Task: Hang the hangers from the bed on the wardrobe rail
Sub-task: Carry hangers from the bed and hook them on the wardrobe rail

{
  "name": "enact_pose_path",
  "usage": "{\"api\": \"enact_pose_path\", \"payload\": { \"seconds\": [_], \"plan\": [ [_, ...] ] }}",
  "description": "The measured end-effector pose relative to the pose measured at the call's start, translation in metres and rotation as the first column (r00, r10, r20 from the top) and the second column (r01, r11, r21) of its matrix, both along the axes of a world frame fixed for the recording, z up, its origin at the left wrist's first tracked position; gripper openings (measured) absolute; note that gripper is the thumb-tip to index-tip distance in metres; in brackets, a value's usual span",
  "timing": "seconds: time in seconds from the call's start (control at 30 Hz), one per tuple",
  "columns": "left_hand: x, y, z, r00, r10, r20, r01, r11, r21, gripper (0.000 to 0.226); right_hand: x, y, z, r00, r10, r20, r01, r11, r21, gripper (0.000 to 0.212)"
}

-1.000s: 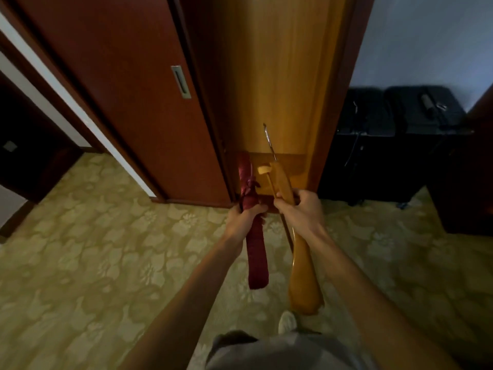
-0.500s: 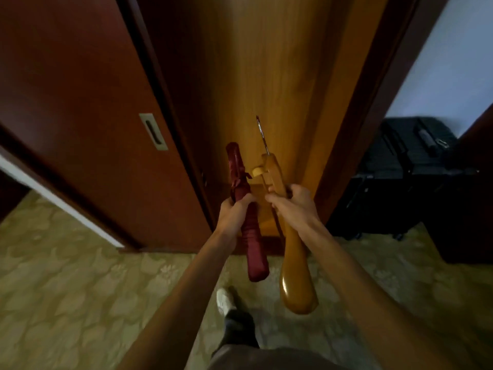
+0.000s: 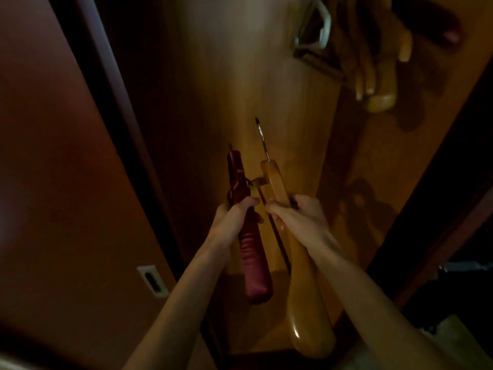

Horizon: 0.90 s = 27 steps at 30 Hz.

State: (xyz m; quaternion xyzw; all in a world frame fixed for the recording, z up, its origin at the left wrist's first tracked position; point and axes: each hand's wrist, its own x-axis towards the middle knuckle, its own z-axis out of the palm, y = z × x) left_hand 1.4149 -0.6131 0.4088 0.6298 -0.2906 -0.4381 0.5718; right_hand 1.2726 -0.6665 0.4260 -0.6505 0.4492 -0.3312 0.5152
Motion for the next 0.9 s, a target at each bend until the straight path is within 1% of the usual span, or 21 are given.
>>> {"api": "enact_pose_path", "payload": {
  "seconds": [0.1,0.17,0.27,0.43,0.6,0.67,0.7,0.77,0.83,0.9],
  "plan": [
    [0.015,-0.028,0.043,0.999,-0.012,0.035,0.012,1.000,-0.010,0.038,0.013,-0.031,0.037,0.999,0.024,0.042,-0.022,0.998,-0.051,0.004],
    [0.023,-0.043,0.071,0.999,-0.033,0.034,0.034,0.999,-0.042,0.040,0.023,-0.050,0.063,0.997,0.042,0.063,-0.037,0.996,-0.083,0.004],
    [0.034,-0.066,0.111,0.997,-0.050,0.054,0.055,0.994,-0.096,0.035,0.036,-0.073,0.102,0.995,0.053,0.080,-0.042,0.991,-0.130,0.008],
    [0.051,-0.099,0.175,0.991,-0.051,0.124,0.071,0.984,-0.163,0.049,0.054,-0.098,0.166,0.989,0.029,0.144,-0.002,0.983,-0.185,0.022],
    [0.053,-0.118,0.233,0.987,-0.102,0.127,0.130,0.963,-0.237,0.029,0.074,-0.117,0.211,0.963,-0.008,0.268,0.064,0.978,-0.200,0.028],
    [0.050,-0.125,0.252,0.985,-0.116,0.126,0.145,0.955,-0.260,0.026,0.080,-0.125,0.224,0.952,-0.022,0.305,0.085,0.978,-0.193,0.030],
    [0.049,-0.129,0.260,0.984,-0.119,0.129,0.150,0.951,-0.270,0.025,0.082,-0.128,0.229,0.947,-0.031,0.321,0.095,0.978,-0.188,0.027],
    [0.048,-0.138,0.272,0.984,-0.125,0.129,0.157,0.946,-0.283,0.023,0.085,-0.135,0.240,0.941,-0.054,0.334,0.122,0.975,-0.185,0.025],
    [0.047,-0.147,0.282,0.980,-0.132,0.145,0.168,0.947,-0.272,0.021,0.084,-0.142,0.251,0.939,-0.075,0.335,0.138,0.976,-0.167,0.032],
    [0.043,-0.157,0.288,0.975,-0.147,0.168,0.187,0.947,-0.259,0.021,0.082,-0.151,0.259,0.944,-0.068,0.322,0.117,0.984,-0.135,0.035]
  ]
}}
